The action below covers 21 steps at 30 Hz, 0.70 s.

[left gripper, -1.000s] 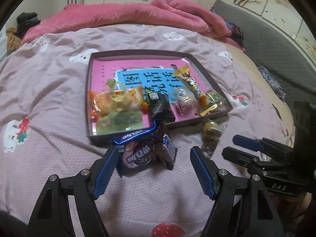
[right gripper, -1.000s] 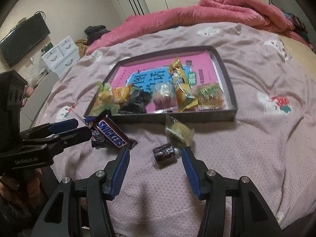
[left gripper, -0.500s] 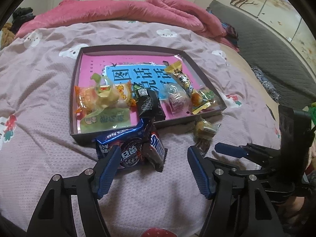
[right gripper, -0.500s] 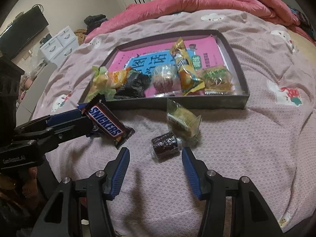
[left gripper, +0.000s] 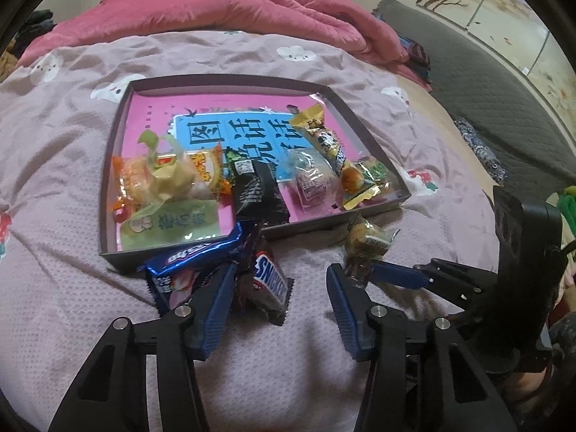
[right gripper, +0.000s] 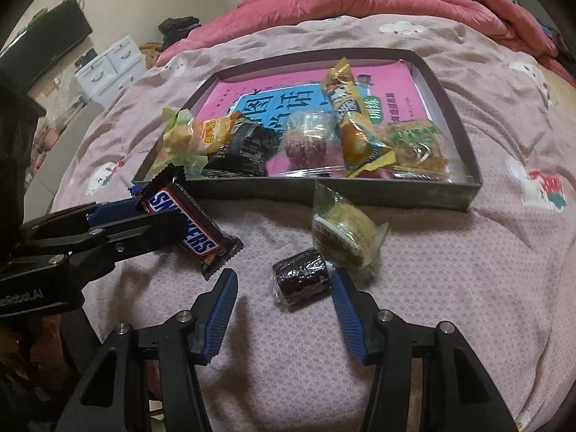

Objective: Organize snacks
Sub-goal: 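Grasp the Snickers bar with the left tool while the right tool grasps the brown wrapped candy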

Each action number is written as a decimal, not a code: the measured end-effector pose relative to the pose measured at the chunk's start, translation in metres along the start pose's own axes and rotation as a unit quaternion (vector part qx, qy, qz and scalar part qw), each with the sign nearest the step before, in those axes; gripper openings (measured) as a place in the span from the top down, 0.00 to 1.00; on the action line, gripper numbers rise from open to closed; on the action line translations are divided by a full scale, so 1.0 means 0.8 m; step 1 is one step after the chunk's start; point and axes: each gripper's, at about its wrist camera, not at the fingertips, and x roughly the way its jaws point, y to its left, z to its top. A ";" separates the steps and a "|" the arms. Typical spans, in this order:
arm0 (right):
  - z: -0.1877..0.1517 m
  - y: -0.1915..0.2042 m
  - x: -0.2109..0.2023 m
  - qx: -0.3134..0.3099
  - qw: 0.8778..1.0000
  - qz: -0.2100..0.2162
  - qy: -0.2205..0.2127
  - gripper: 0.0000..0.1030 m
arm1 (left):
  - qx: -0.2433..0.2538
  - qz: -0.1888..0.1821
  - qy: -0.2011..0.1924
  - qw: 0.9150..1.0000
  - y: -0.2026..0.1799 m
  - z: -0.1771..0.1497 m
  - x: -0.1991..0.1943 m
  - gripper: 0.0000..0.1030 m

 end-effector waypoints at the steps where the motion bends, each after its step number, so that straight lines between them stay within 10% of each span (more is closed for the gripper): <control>1: 0.000 0.002 0.001 -0.007 1.000 -0.002 0.000 0.51 | 0.002 -0.001 0.001 1.000 -0.001 0.000 0.002 0.51; 21: 0.007 0.001 0.011 -0.029 0.999 0.004 -0.016 0.67 | -0.027 -0.012 0.033 0.999 0.009 0.007 0.040 0.82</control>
